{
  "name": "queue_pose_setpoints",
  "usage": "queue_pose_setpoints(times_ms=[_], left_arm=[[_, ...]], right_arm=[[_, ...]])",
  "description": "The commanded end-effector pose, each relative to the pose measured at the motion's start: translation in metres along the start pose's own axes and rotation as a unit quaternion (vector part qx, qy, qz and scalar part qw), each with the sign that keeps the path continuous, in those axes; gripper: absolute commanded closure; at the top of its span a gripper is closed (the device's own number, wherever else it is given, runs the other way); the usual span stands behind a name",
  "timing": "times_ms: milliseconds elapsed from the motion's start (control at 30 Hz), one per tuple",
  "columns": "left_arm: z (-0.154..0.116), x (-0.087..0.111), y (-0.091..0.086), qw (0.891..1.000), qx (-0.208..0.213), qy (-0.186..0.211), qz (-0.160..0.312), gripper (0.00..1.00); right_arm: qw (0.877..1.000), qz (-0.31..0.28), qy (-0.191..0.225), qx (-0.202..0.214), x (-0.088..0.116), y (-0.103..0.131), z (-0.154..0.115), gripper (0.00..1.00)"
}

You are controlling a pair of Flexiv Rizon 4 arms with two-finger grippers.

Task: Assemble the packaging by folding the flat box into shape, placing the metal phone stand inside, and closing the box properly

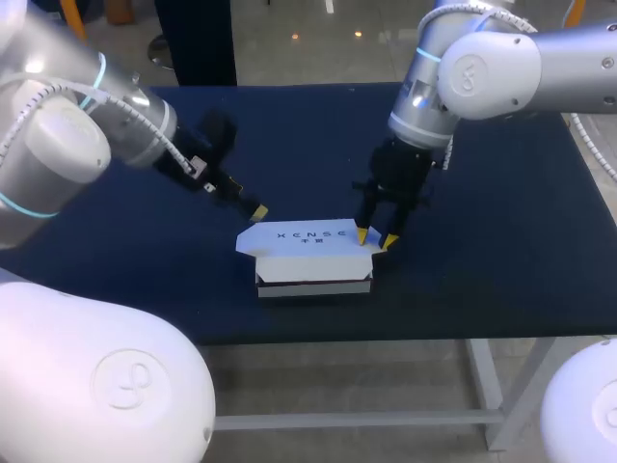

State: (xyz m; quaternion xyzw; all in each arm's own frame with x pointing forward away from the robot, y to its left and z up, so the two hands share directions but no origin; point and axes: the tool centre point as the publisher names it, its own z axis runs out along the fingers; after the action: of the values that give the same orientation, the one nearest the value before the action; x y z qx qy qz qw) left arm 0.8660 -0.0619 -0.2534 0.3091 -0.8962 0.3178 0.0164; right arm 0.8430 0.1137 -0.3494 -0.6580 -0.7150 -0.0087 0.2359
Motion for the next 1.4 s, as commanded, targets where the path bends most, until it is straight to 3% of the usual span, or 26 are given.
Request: queue_pose_setpoints(times_ms=[33,67,100,133,533,600,633,800,967,1033,1100,1400], left_arm=[[0.003,-0.010,-0.015,0.945,-0.141,0.134,-0.264,0.00],[0.003,-0.012,-0.015,0.930,-0.136,0.130,-0.316,0.00],[0.003,-0.012,-0.014,0.923,-0.131,0.104,-0.346,0.00],[0.003,-0.011,-0.012,0.916,-0.115,0.042,-0.383,0.00],[0.003,-0.011,-0.012,0.916,-0.115,0.042,-0.383,0.00],[0.008,-0.015,-0.015,0.897,-0.107,0.027,-0.428,0.00],[0.009,-0.016,-0.014,0.893,-0.103,0.023,-0.437,0.00],[0.012,-0.009,-0.003,0.881,-0.097,-0.009,-0.463,0.00],[0.012,-0.005,0.007,0.872,-0.092,-0.016,-0.480,0.00],[0.014,-0.006,0.008,0.864,-0.092,-0.024,-0.494,0.00],[0.015,-0.008,0.009,0.861,-0.087,-0.051,-0.498,0.00],[0.015,-0.008,0.009,0.861,-0.087,-0.051,-0.498,0.00]], right_arm=[[1.000,0.001,-0.001,-0.002,0.000,0.000,0.002,0.55],[1.000,0.002,0.000,-0.002,0.000,0.000,0.002,0.55],[1.000,0.002,0.000,-0.002,0.000,0.000,0.002,0.55],[1.000,0.002,0.000,-0.003,0.000,0.000,0.002,0.55],[1.000,0.000,-0.001,-0.005,0.001,0.001,0.002,0.53],[1.000,0.001,0.000,-0.005,0.001,0.001,0.003,0.53],[1.000,0.001,0.001,-0.005,0.000,0.001,0.003,0.53],[1.000,0.003,0.001,-0.006,-0.001,-0.001,0.004,0.53],[1.000,0.003,0.001,-0.009,-0.002,-0.001,0.003,0.53],[1.000,0.003,0.001,-0.009,-0.001,0.000,0.003,0.53],[1.000,0.003,0.000,-0.009,-0.001,0.000,0.004,0.53],[1.000,0.003,0.002,-0.010,-0.001,-0.001,0.005,0.53]])
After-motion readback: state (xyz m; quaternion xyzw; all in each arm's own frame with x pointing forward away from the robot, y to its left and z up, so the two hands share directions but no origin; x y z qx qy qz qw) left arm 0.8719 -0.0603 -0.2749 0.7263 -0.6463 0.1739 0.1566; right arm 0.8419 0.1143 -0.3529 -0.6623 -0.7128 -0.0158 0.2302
